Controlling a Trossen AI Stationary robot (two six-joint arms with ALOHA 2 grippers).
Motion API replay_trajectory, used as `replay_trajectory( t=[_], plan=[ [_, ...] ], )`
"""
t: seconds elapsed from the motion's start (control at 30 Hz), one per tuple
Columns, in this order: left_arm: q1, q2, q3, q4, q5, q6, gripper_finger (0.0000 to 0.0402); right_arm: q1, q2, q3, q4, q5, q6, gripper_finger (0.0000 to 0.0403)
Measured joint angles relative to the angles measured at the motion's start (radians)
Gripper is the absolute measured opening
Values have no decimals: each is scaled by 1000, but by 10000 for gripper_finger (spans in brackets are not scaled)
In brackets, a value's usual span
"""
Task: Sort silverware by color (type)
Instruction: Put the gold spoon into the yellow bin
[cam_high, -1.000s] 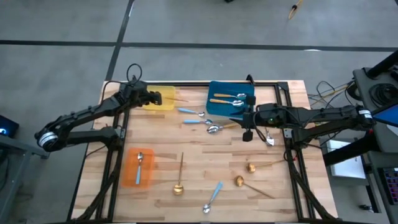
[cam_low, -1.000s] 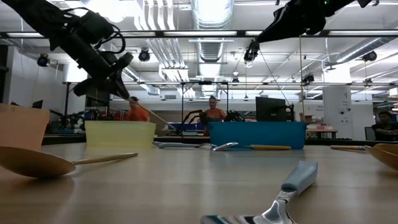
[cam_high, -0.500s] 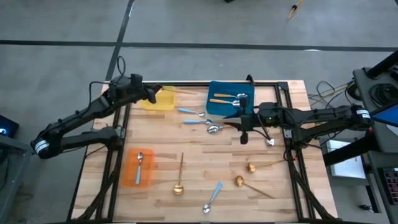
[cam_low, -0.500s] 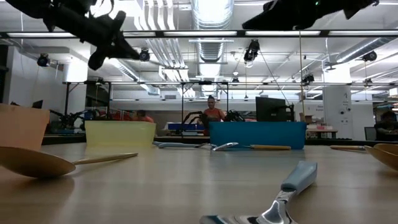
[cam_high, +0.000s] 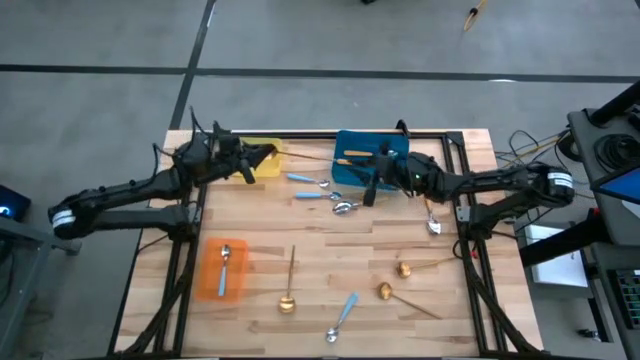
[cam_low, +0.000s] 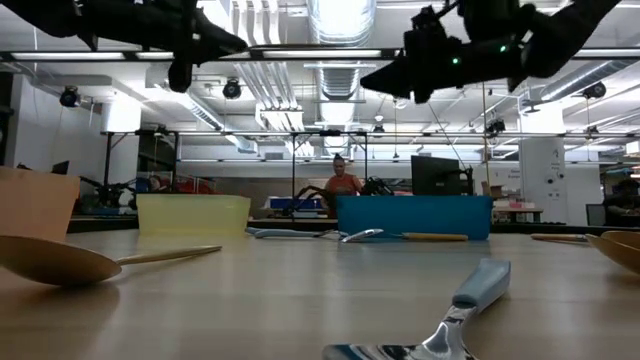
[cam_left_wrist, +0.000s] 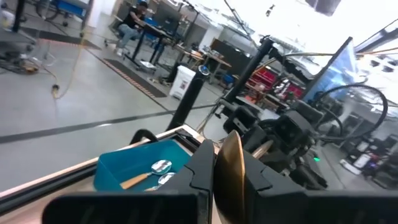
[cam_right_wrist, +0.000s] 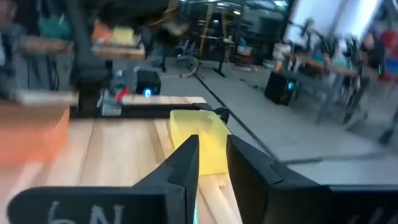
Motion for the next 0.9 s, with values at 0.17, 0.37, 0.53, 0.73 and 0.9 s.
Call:
replay_trajectory(
  t=[0.17, 0.37, 0.53, 0.73, 0.9],
  plan=[
    [-76, 62, -1, 63, -105, 13, 10, -18, 90, 13, 76, -20, 53, 105],
    [-117, 156, -1, 209, -144, 36, 10, -17, 184, 14, 267, -137, 125, 141],
    [-127, 234, -1, 262, -146, 36, 10, -16, 209, 9, 325, -138, 133, 163],
    [-134, 319, -2, 347, -143, 36, 10, -16, 175, -22, 362, -137, 149, 173],
    [-134, 351, -2, 356, -143, 36, 10, -16, 136, -48, 389, -137, 150, 171]
  ],
)
